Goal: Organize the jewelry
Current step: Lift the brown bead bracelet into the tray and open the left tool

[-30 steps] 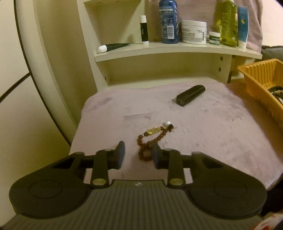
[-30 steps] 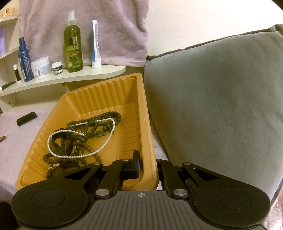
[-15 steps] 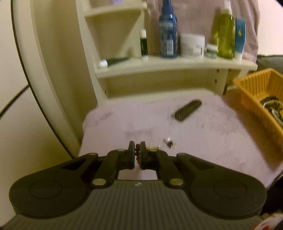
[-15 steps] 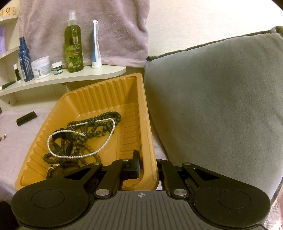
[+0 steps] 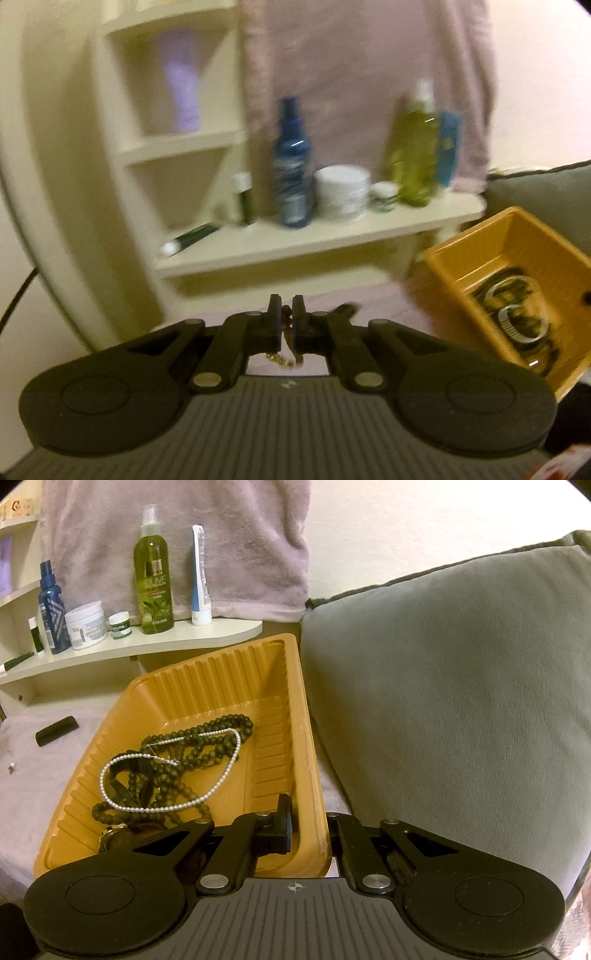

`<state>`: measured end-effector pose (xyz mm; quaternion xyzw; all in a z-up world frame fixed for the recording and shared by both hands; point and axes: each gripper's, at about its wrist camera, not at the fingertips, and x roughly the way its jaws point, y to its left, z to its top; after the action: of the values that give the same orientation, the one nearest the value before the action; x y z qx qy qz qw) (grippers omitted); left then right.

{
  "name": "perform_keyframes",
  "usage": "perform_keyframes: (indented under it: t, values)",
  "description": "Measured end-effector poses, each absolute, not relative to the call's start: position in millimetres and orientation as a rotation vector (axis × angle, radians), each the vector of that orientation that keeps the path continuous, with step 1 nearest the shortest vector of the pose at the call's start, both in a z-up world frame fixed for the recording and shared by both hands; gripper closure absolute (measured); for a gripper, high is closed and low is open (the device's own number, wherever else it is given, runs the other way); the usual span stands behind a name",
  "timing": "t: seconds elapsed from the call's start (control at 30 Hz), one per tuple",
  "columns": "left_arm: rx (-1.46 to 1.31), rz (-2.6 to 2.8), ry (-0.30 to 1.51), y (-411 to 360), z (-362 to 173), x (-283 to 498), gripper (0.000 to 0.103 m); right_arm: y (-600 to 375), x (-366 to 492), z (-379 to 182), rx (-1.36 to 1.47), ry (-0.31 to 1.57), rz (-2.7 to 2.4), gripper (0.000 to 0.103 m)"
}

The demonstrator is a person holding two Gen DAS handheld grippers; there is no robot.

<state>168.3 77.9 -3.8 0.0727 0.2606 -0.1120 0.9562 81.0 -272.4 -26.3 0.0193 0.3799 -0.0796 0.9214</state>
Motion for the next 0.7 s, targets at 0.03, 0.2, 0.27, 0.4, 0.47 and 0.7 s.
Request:
perform_keyframes:
  t: [0.03, 0.2, 0.27, 0.4, 0.47, 0.7]
  values:
    - [0.146, -0.25, 0.524, 69, -1, 168, 0.099, -273, 81, -26, 0.041, 0.78, -0.164, 0.098]
    - [0.127, -0.382, 0.498, 16, 7, 170, 0.099, -273, 81, -26, 0.044, 0.78, -0.164, 0.098]
    - [0.126, -0.439, 0.494, -8, 9, 171, 0.099, -273, 81, -25, 0.047, 0.778, -0.162, 0.098]
    - [0.129, -0.541, 0.49, -51, 9, 171, 0.099, -273, 81, -25, 0.054, 0.775, -0.162, 0.098]
    - [0.13, -0.583, 0.492, -69, 9, 171, 0.099, -273, 81, -25, 0.058, 0.774, -0.162, 0.098]
    - [0.151, -0.691, 0.53, -114, -3, 177, 0.099, -275, 80, -25, 0.071, 0.774, -0.16, 0.098]
